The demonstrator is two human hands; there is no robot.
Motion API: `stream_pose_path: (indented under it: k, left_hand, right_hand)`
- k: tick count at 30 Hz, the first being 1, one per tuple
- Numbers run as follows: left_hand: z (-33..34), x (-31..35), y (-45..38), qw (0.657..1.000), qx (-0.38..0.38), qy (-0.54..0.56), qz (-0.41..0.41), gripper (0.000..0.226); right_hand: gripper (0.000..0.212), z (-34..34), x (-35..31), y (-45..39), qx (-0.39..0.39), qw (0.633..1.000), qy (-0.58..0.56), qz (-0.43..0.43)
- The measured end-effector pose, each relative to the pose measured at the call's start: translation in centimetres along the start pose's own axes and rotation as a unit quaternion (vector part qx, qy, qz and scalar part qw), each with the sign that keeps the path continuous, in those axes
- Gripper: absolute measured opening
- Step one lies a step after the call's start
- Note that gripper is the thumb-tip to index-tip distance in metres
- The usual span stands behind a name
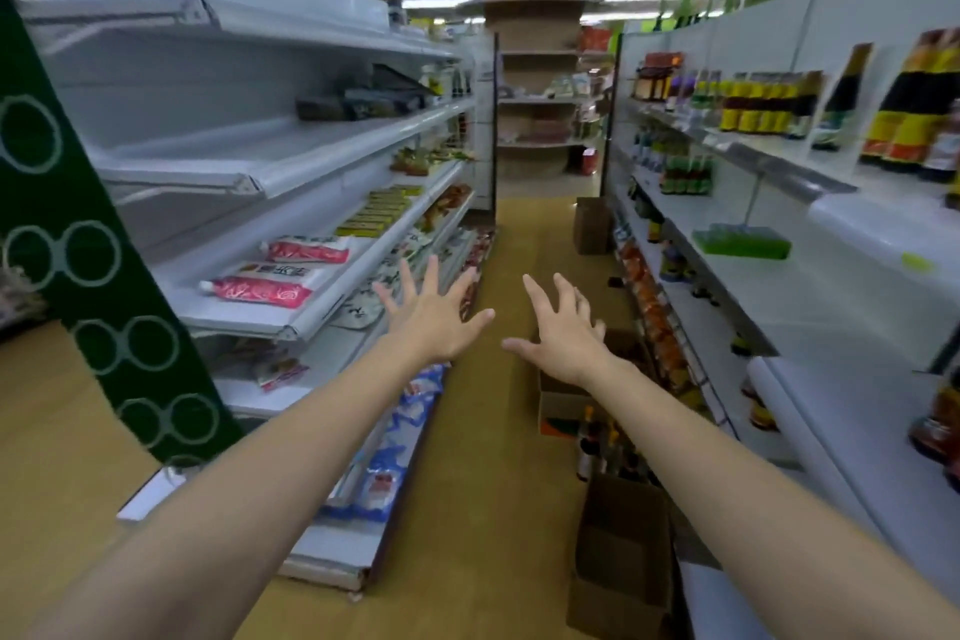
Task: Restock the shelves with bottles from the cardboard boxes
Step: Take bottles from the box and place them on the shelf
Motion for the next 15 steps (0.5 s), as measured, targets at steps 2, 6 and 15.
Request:
stream_pose_path:
  k: [2,6,15]
  left_hand:
    - [0.9,-0.4,-2.4,1.0,-0.006,-0.01,-0.002,0.071]
    - [2.2,-1.7,-8.9,1.0,-0.004,0.01,-0.02,0.075]
    - [5.2,-4.0,-27.0,1.0,0.016,0.018,-0.001,0.071]
  right_hand:
    - [0.083,0.7,0.1,-3.0,-0.011,1.0,-0.006,-0.012]
    - [0.083,1.6,0.3,-9.6,-0.013,1.0,-0.008,-0.019]
    - [0.102,1.5,1.4,-27.1,0.014,0.999,-0.029,0.018]
Point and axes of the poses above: each hand's wrist, its own y-axis away from the middle knuckle, its own z-axis out of the palm, x = y × z, the point moved 4 cm from there along -y, towards the middle knuckle, and after that the axes turned 5 degrees about -y, right-handed, at the moved point
